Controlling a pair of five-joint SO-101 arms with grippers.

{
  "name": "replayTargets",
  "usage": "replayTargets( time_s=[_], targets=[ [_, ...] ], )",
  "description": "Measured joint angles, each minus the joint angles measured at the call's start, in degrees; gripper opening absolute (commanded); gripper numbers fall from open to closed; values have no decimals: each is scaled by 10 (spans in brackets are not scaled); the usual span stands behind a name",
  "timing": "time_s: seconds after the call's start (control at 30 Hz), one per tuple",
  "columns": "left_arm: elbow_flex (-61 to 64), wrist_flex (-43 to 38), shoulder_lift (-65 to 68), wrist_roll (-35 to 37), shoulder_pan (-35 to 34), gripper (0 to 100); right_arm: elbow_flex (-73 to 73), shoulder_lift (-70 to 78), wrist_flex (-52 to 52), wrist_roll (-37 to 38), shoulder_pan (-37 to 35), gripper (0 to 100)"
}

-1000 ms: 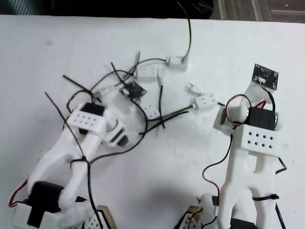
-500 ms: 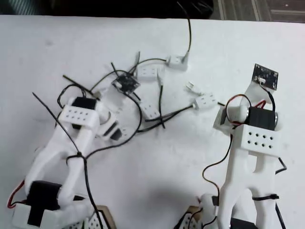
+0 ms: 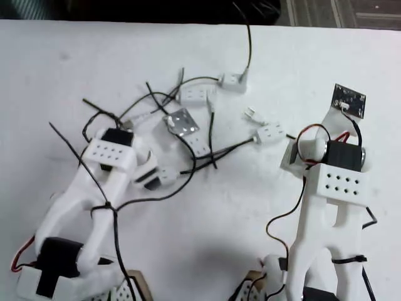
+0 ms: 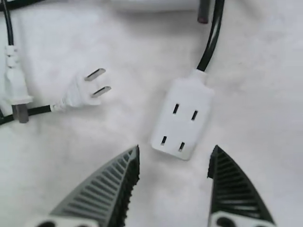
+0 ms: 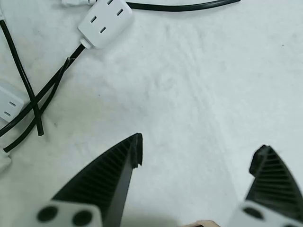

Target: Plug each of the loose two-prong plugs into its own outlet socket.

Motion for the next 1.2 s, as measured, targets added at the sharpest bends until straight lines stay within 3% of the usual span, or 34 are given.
replayTargets(
  time_s=[0.3, 0.47, 0.67, 0.87, 1.2],
  targets=[
    [-3, -15, 11, -9, 20, 245, 0, 0, 0, 0, 0, 358],
    [-51, -16, 89, -20, 20, 240, 0, 0, 0, 0, 0, 358],
    [-122, 29, 187, -20, 21, 146, 0, 0, 0, 0, 0, 358],
    [-140, 63, 202, -19, 24, 68, 0, 0, 0, 0, 0, 358],
    [-143, 118, 202, 172, 86, 33, 0, 0, 0, 0, 0, 358]
  ],
)
